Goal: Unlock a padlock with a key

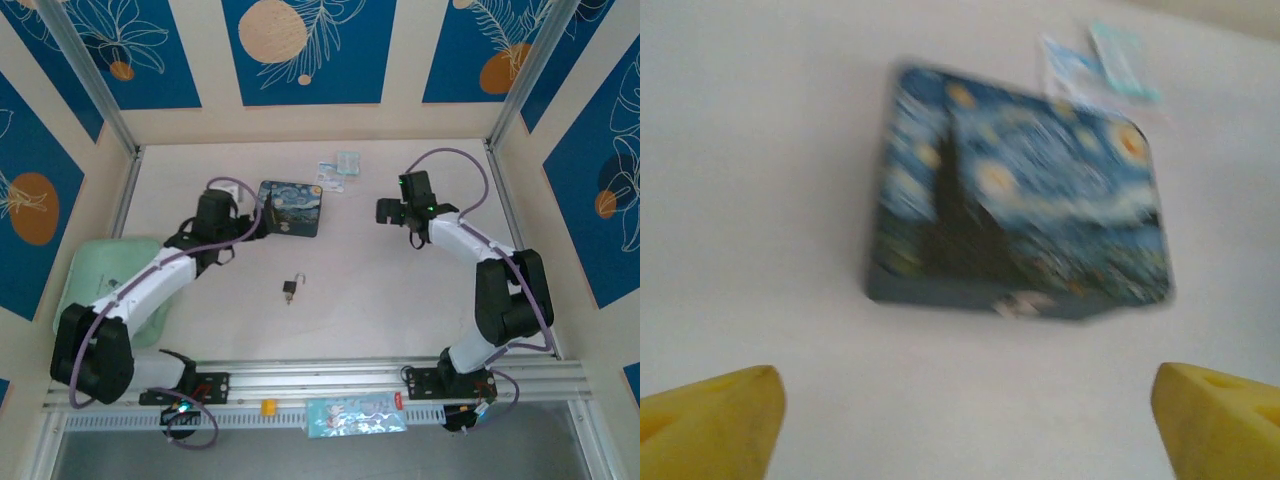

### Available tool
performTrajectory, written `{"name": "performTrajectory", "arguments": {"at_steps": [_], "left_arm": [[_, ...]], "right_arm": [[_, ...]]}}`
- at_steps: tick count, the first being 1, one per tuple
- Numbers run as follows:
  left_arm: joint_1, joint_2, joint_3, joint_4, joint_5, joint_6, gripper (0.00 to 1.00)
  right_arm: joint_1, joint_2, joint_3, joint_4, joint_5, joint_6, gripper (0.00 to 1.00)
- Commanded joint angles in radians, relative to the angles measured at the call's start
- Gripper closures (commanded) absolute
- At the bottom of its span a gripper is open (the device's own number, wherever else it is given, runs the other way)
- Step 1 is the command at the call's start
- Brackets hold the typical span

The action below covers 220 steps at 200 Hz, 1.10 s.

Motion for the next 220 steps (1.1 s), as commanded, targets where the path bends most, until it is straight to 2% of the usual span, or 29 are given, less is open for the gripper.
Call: {"name": "performTrajectory", "arguments": {"at_steps": [1, 20, 56, 69, 82, 95, 115, 135, 150, 160, 167, 186, 204, 220], "left_arm": [[0.067, -0.029, 0.039, -0.052, -0.158, 0.188, 0.04], [0.117, -0.037, 0.011, -0.008, -0.236, 0.259, 0.03], [0.191, -0.079, -0.153, 0.222, -0.304, 0.349, 0.03], [0.208, -0.088, -0.206, 0.305, -0.363, 0.378, 0.03], [0.226, -0.088, -0.233, 0.344, -0.415, 0.384, 0.02], [0.243, -0.075, -0.244, 0.361, -0.417, 0.382, 0.02], [0.26, -0.026, -0.266, 0.429, -0.418, 0.385, 0.01], [0.271, 0.042, -0.297, 0.544, -0.44, 0.392, 0.01], [0.277, 0.082, -0.303, 0.609, -0.453, 0.406, 0.0], [0.28, 0.097, -0.307, 0.667, -0.448, 0.425, 0.0], [0.282, 0.104, -0.313, 0.704, -0.441, 0.438, 0.0], [0.295, 0.124, -0.329, 0.795, -0.367, 0.486, 0.01], [0.31, 0.151, -0.384, 0.961, -0.299, 0.496, 0.01], [0.311, 0.136, -0.406, 0.982, -0.346, 0.487, 0.01]], "right_arm": [[-0.067, -0.014, -0.06, 0.107, 0.029, -0.07, 0.01], [-0.128, -0.016, -0.133, 0.223, -0.039, -0.079, 0.01], [-0.181, -0.003, -0.292, 0.523, -0.098, -0.099, 0.01], [-0.186, -0.012, -0.305, 0.55, -0.1, -0.099, 0.01], [-0.197, -0.016, -0.329, 0.589, -0.153, -0.103, 0.01], [-0.203, -0.035, -0.363, 0.633, -0.201, -0.115, 0.01], [-0.21, -0.074, -0.471, 0.795, -0.306, -0.153, 0.01], [-0.23, -0.083, -0.553, 0.931, -0.345, -0.14, 0.01], [-0.231, -0.053, -0.62, 1.08, -0.326, -0.128, 0.01], [-0.222, -0.065, -0.604, 1.026, -0.294, -0.129, 0.01], [-0.217, -0.057, -0.607, 1.048, -0.287, -0.135, 0.01], [-0.208, -0.056, -0.604, 1.045, -0.263, -0.139, 0.01], [-0.207, -0.059, -0.606, 1.043, -0.262, -0.14, 0.01], [-0.206, -0.059, -0.606, 1.042, -0.262, -0.14, 0.01]]}}
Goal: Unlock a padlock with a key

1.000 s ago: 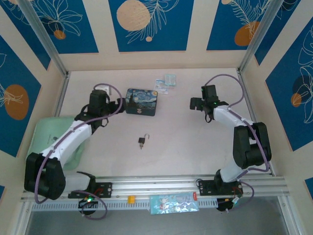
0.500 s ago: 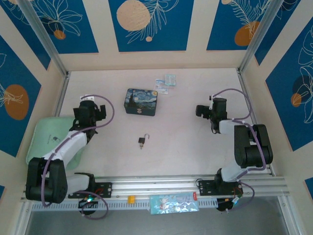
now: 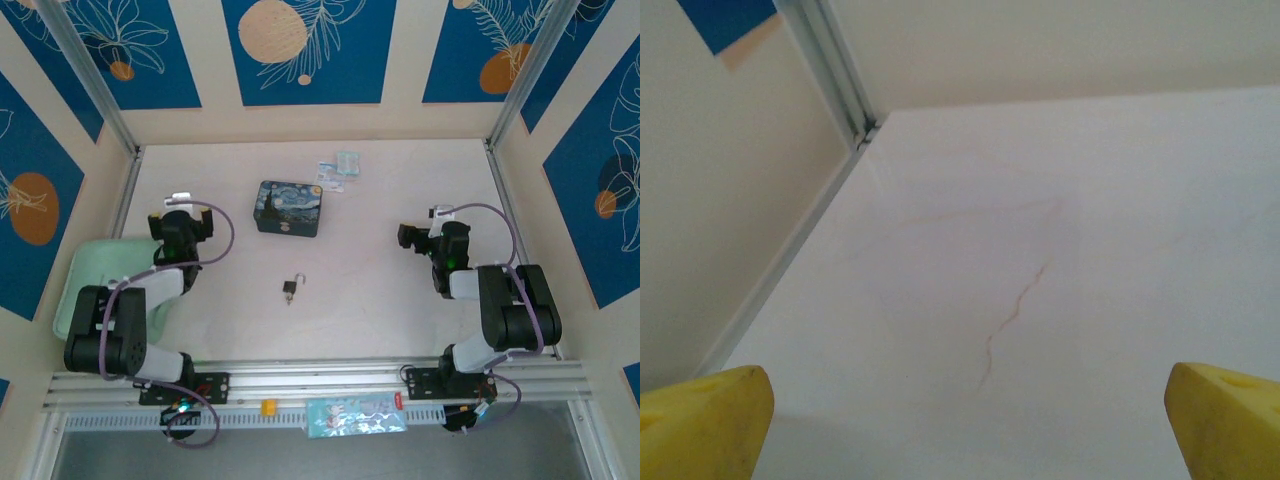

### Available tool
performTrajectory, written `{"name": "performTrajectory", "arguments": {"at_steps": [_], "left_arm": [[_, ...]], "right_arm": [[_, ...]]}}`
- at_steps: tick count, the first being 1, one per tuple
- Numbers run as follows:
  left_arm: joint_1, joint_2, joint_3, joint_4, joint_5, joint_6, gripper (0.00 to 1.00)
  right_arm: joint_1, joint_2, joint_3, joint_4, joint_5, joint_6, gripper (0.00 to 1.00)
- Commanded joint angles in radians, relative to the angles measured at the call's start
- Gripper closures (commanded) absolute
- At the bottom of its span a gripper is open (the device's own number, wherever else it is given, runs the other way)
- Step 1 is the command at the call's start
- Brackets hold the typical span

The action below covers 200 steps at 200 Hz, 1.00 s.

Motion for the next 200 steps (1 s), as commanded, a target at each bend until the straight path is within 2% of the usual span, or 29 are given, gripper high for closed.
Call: {"name": "performTrajectory", "arguments": {"at_steps": [1, 9, 19, 30, 56, 73, 81, 125, 153, 177, 200], "left_arm": [[0.018, 0.0, -0.042, 0.171, 0.005, 0.026, 0.01], [0.018, -0.028, -0.034, 0.11, -0.048, 0.016, 0.01], [0.019, -0.071, 0.002, -0.058, -0.12, -0.031, 0.01], [0.02, -0.088, 0.026, -0.18, -0.153, -0.062, 0.01], [0.015, -0.03, 0.02, -0.182, -0.137, -0.051, 0.0], [0.014, 0.036, -0.019, -0.061, -0.088, -0.017, 0.01], [0.014, 0.026, -0.003, -0.121, -0.051, -0.023, 0.01], [0.017, -0.01, -0.062, -0.041, 0.079, 0.018, 0.01], [0.015, -0.014, -0.068, -0.032, 0.087, 0.024, 0.01], [0.015, -0.004, -0.039, -0.092, 0.092, -0.011, 0.01], [0.016, 0.01, -0.025, -0.097, 0.185, -0.072, 0.01]], "right_arm": [[0.006, -0.001, 0.006, 0.056, 0.015, -0.017, 0.01], [0.006, -0.002, 0.008, 0.052, 0.014, -0.017, 0.01], [0.006, -0.002, 0.007, 0.054, 0.014, -0.017, 0.01], [0.006, -0.001, 0.007, 0.055, 0.014, -0.017, 0.01], [0.006, -0.002, 0.008, 0.052, 0.014, -0.017, 0.01], [0.006, -0.002, 0.008, 0.052, 0.015, -0.018, 0.01], [0.006, -0.001, 0.008, 0.052, 0.013, -0.017, 0.01], [0.005, -0.001, 0.008, 0.053, 0.015, -0.017, 0.01], [0.005, -0.002, 0.008, 0.053, 0.015, -0.017, 0.01], [0.006, -0.002, 0.008, 0.052, 0.015, -0.017, 0.01], [0.006, -0.002, 0.008, 0.053, 0.014, -0.017, 0.01]]}}
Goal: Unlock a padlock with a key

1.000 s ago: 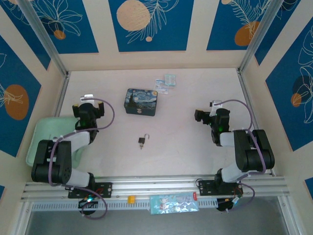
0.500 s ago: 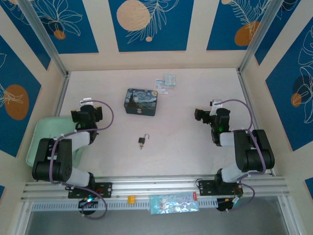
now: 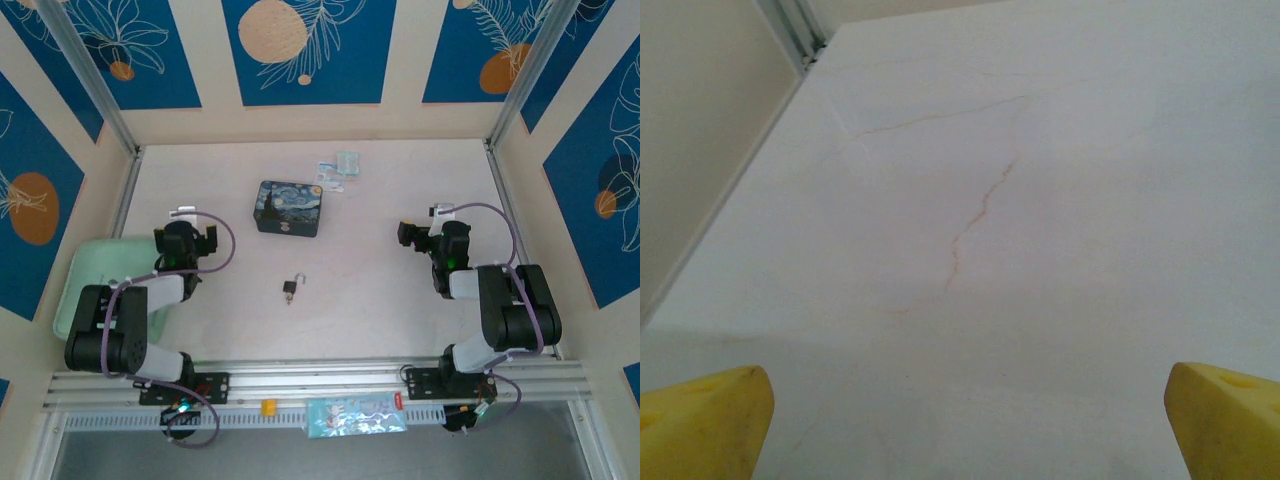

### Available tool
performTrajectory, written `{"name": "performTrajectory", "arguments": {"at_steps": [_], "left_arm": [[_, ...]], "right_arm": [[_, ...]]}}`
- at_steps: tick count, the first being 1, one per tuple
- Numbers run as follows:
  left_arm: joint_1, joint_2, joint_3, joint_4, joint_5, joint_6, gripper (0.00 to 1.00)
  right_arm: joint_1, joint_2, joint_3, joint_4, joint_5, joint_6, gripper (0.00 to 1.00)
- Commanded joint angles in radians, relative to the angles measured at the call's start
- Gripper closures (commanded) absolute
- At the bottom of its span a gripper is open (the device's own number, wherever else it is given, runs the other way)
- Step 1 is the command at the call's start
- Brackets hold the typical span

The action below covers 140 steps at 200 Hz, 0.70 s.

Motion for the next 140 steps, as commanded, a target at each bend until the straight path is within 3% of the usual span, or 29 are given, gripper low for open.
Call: {"name": "performTrajectory", "arguments": {"at_steps": [1, 33, 59, 140], "left_arm": [[0.01, 0.005, 0.03, -0.008, 0.106, -0.065, 0.01], [0.015, 0.043, -0.007, 0.13, 0.212, -0.045, 0.01], [0.015, 0.148, -0.129, 0.472, 0.261, -0.028, 0.01], [0.015, 0.137, -0.109, 0.408, 0.268, -0.025, 0.01]], "right_arm": [[0.004, -0.001, 0.008, 0.026, 0.014, -0.017, 0.01], [0.004, -0.001, 0.008, 0.026, 0.014, -0.017, 0.01], [0.004, 0.0, 0.008, 0.026, 0.014, -0.017, 0.01], [0.008, -0.001, 0.008, 0.026, 0.02, -0.021, 0.01]]}}
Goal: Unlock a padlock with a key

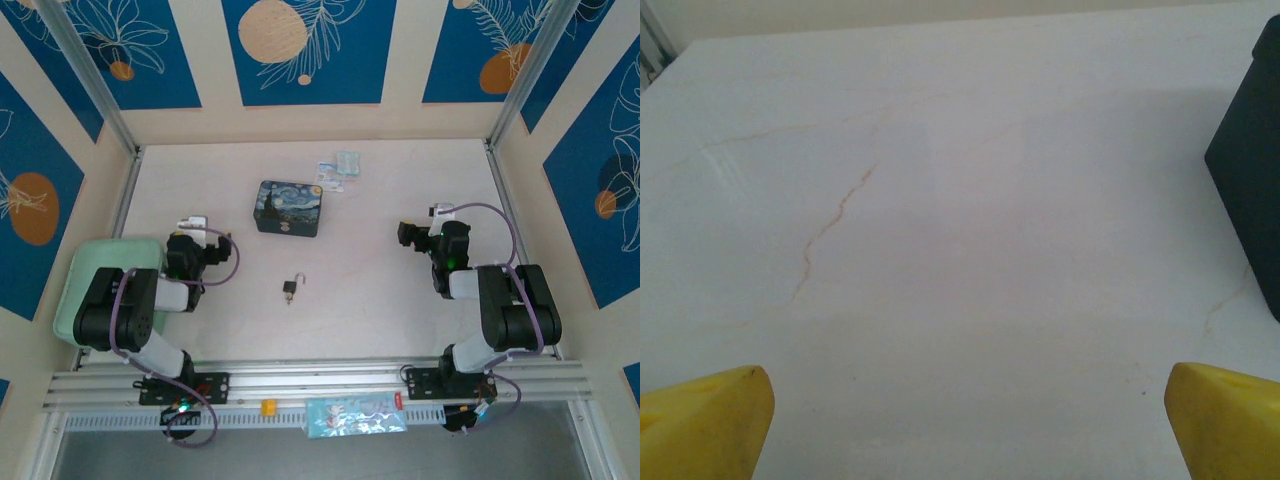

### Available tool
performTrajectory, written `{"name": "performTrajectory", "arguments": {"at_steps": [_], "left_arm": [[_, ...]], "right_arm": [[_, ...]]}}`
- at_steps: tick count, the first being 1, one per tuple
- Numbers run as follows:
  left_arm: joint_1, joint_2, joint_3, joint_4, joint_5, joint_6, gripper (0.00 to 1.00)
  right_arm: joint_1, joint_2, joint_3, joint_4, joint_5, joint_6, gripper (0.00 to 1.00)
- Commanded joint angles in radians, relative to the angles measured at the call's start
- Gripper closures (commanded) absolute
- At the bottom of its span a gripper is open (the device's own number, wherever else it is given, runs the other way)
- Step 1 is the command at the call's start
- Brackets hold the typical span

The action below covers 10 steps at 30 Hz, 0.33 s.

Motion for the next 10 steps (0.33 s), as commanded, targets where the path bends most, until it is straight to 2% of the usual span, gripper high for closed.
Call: {"name": "performTrajectory", "arguments": {"at_steps": [1, 10], "left_arm": [[0.011, -0.001, 0.018, 0.043, 0.027, 0.007, 0.01], [0.011, -0.002, 0.022, 0.034, 0.028, 0.007, 0.01]], "right_arm": [[0.006, 0.0, 0.008, 0.025, 0.013, -0.02, 0.01], [0.008, -0.002, 0.01, 0.023, 0.021, -0.018, 0.01]]}}
